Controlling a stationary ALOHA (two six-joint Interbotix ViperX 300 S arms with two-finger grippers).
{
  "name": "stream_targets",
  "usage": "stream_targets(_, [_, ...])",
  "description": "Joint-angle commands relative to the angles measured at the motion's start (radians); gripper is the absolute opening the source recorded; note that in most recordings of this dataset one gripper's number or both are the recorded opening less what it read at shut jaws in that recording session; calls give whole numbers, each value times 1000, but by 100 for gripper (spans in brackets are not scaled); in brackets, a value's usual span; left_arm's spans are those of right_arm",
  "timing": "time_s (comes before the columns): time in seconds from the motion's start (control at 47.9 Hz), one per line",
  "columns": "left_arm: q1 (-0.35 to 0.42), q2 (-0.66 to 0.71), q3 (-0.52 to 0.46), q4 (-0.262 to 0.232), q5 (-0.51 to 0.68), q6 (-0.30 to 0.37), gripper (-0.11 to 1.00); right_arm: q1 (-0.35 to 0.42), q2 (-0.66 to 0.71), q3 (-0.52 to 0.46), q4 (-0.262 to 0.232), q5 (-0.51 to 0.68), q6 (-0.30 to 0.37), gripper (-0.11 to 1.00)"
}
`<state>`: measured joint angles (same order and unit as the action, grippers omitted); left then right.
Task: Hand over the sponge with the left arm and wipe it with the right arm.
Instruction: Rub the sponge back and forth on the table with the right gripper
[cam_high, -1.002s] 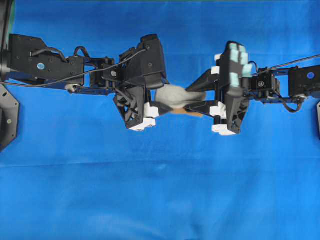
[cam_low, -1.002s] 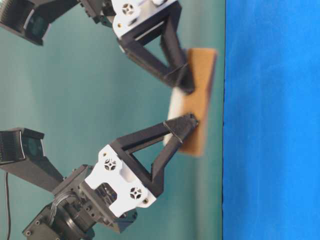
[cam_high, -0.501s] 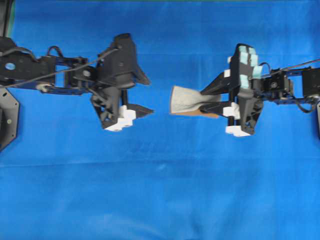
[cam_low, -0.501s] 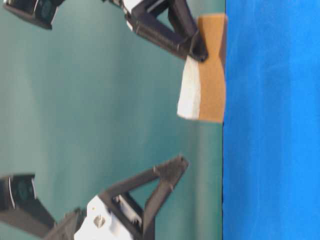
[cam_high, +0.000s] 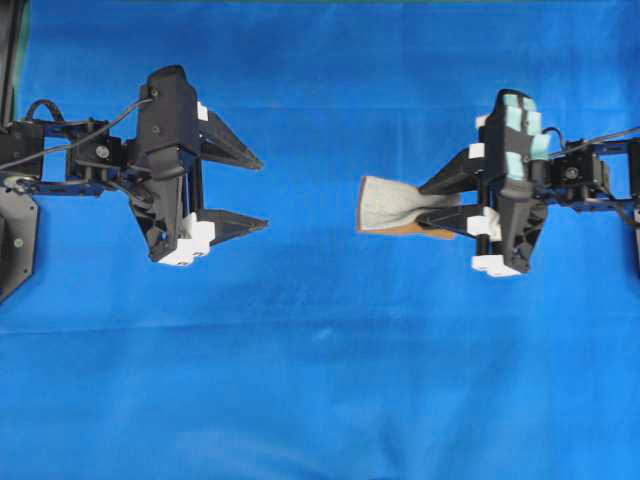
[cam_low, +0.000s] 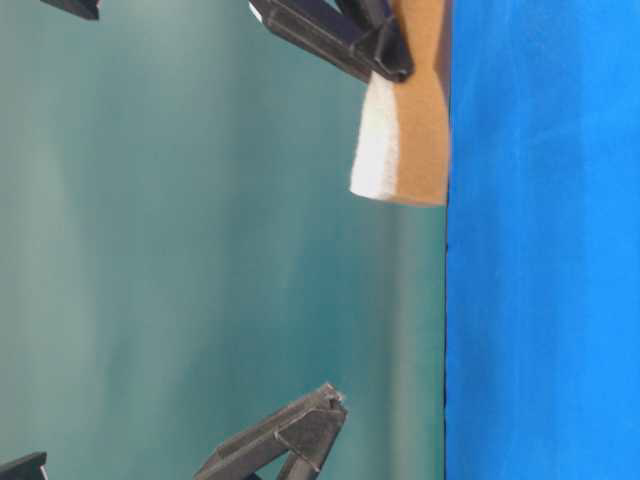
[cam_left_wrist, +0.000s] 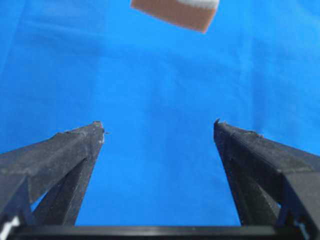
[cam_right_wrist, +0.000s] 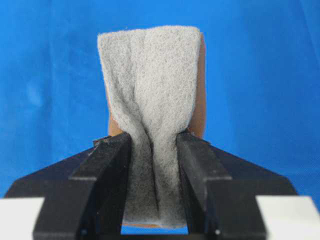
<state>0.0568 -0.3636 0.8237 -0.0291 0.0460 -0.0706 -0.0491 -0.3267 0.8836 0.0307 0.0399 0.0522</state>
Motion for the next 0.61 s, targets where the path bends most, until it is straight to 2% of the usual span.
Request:
stream_targets(0.0, [-3,-14,-11,0,-12,2,89,0,21,-38,3,-8,0,37])
stream_targets(0.146, [-3,-9,-12,-2,-12,6,88,-18,109,-67,3,-31,0,37])
stream_targets(0.396, [-3,-8,-6,0,-41,11,88,-23,307,-120,6,-153,2,37])
stream_targets(0.584, [-3,-8,2,0,-49,11,88,-23,402,-150,9,-161,2,37])
